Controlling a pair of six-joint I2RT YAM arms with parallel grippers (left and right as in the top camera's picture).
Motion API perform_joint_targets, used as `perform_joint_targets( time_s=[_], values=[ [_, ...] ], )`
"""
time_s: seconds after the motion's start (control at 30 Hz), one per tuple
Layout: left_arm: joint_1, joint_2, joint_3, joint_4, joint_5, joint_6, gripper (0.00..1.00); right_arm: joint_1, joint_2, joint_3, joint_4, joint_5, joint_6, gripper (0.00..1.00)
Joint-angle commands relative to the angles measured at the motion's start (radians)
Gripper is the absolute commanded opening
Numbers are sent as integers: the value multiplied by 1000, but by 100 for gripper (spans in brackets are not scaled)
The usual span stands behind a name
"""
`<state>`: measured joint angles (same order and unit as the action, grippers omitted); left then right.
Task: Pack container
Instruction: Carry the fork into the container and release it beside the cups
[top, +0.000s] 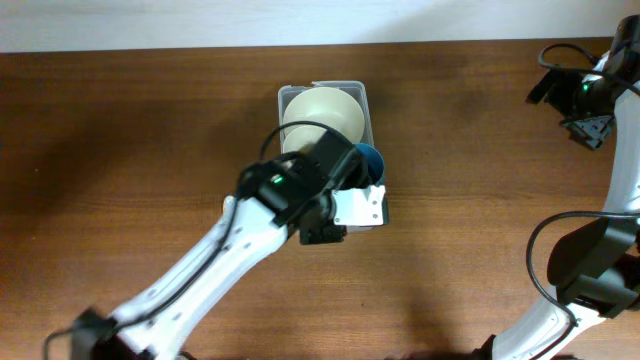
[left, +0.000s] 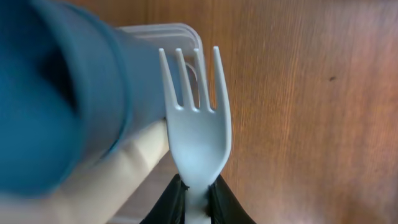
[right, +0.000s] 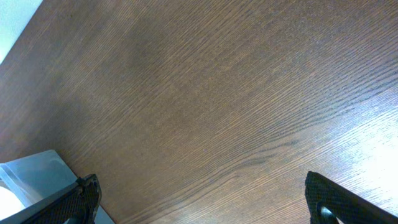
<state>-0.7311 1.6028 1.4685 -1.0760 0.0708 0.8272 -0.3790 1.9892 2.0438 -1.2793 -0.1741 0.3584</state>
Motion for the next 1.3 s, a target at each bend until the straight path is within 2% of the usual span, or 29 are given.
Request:
perform_joint_targets(
  time_s=[0.0, 0.2, 0.43, 0.7, 0.8, 0.83, 0.87, 1.03, 1.27],
  values=[
    [-2, 81, -13, 31, -35, 65, 2, -1, -2, 2, 0, 9, -3, 99],
    [-2, 145, -13, 71, -96, 100, 2, -1, -2, 2, 0, 9, -3, 99],
    [-2, 150, -13, 110, -101, 194, 7, -1, -2, 2, 0, 9, -3, 99],
    [-2, 150, -13, 137, -101, 200, 12, -1, -2, 2, 0, 9, -3, 99],
    [-2, 150, -13, 136, -101, 191, 29, -1, -2, 2, 0, 9, -3, 99],
    [-2, 150, -13, 136, -101, 171, 82, -1, -2, 2, 0, 9, -3, 99],
    [-2, 150, -13, 135, -103, 158, 99, -1, -2, 2, 0, 9, -3, 99],
    [-2, 144, -13, 125, -164, 46, 100, -1, -2, 2, 0, 9, -3, 99],
    [1, 50, -11, -11, -274, -249, 100, -1, -2, 2, 0, 9, -3, 99]
  ],
)
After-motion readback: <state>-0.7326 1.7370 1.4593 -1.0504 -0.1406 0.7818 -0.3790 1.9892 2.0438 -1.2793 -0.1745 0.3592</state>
